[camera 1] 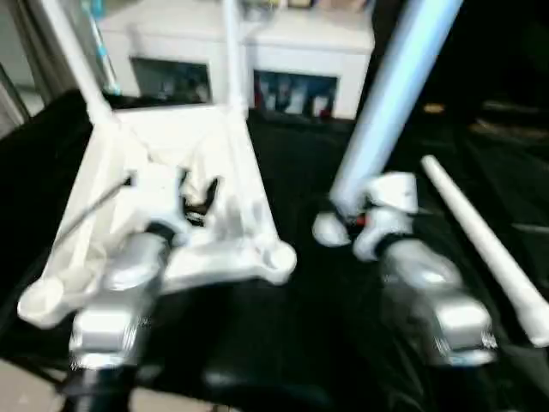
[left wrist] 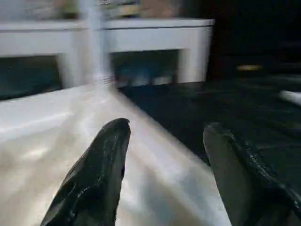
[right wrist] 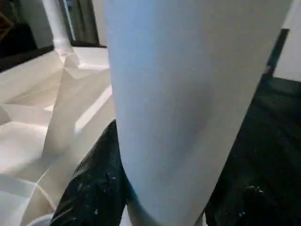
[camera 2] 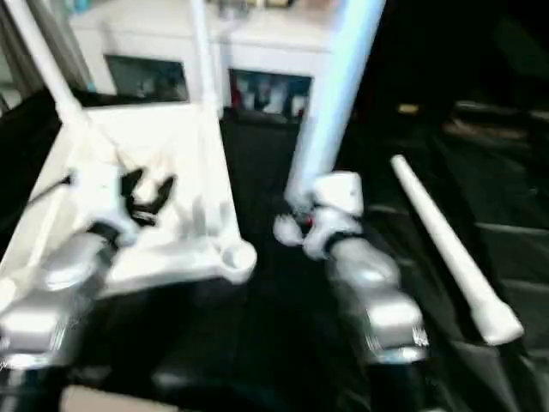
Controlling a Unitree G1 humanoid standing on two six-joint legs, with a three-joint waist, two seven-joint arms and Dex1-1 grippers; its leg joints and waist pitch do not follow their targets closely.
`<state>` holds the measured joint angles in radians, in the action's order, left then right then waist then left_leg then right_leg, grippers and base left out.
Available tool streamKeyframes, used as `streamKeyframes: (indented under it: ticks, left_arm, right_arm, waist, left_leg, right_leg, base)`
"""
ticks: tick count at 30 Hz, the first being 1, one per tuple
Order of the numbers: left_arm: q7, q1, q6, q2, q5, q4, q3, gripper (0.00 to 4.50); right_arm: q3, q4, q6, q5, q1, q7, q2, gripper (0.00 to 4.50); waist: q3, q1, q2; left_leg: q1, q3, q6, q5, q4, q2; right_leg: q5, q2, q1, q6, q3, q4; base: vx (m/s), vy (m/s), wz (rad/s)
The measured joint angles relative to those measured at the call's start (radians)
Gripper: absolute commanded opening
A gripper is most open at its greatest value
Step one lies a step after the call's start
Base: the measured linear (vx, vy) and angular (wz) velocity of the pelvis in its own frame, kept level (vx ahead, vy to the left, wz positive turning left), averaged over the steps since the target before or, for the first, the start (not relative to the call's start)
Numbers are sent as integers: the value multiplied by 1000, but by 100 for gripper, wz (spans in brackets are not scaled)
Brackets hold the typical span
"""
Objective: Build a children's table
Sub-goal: Move to table, then insert table leg to table base
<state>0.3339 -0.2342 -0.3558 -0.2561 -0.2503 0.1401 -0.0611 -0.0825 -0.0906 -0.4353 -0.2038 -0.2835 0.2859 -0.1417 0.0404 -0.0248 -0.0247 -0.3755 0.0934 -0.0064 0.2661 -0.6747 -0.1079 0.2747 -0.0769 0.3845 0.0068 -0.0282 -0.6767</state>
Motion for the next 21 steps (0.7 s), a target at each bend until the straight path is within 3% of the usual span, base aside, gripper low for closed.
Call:
streamKeyframes:
  ticks: [1,4,8,14,16,18,19,21]
  left_arm:
    - [45,4,10,-10,-17,4,9,307]
    - [216,16,22,-92,-39,1,96,318]
    - [381,26,24,-198,-39,-45,127,353]
    - [561,-51,-21,-302,-50,-132,158,360]
    - [608,-73,-32,-339,-49,-157,167,360]
    - [653,-74,-40,-367,-55,-162,181,360]
    - [672,-79,-46,-373,-61,-163,184,333]
    - [718,-97,-48,-388,-61,-167,197,325]
  right_arm:
    - [10,-4,0,-5,0,13,-17,186]
    - [58,-4,-2,-40,-2,69,-58,186]
    - [75,0,-14,-77,-19,148,-80,186]
    - [49,66,8,-91,-80,305,-169,186]
    - [27,86,10,-100,-103,354,-185,186]
    - [25,93,10,-107,-111,380,-188,186]
    - [25,93,9,-109,-111,388,-190,186]
    - [25,93,7,-111,-113,409,-200,186]
  waist:
    - [-1,-7,5]
    - [4,-13,16]
    - [9,-8,13]
    - [30,-9,35]
    - [35,-10,43]
    - [38,-10,45]
    - [40,-10,45]
    - [41,-12,45]
  left_leg:
    - [-8,1,-2,-1,-2,5]
    - [-19,3,-20,-16,19,2]
    - [-12,6,-31,-22,23,-14]
    - [12,42,-39,-38,40,-36]
    - [11,48,-43,-46,46,-42]
    - [10,52,-41,-58,52,-43]
    - [9,53,-41,-59,53,-43]
    - [7,55,-41,-58,54,-43]
  right_leg:
    - [-3,-1,5,28,11,-10]
    - [-12,4,18,24,13,-7]
    - [-26,19,9,4,12,15]
    - [-35,18,-5,-4,13,21]
    - [-38,19,-2,-6,11,26]
    - [-49,19,0,-11,11,31]
    - [-49,19,1,-11,12,31]
    - [-51,19,3,-12,13,32]
  base:
    - [0,0,0]
    - [0,0,0]
    - [-19,-2,-2]
    - [-76,-15,0]
    - [-30,-8,-1]
    - [0,0,0]
    - [0,0,0]
    - [0,0,0]
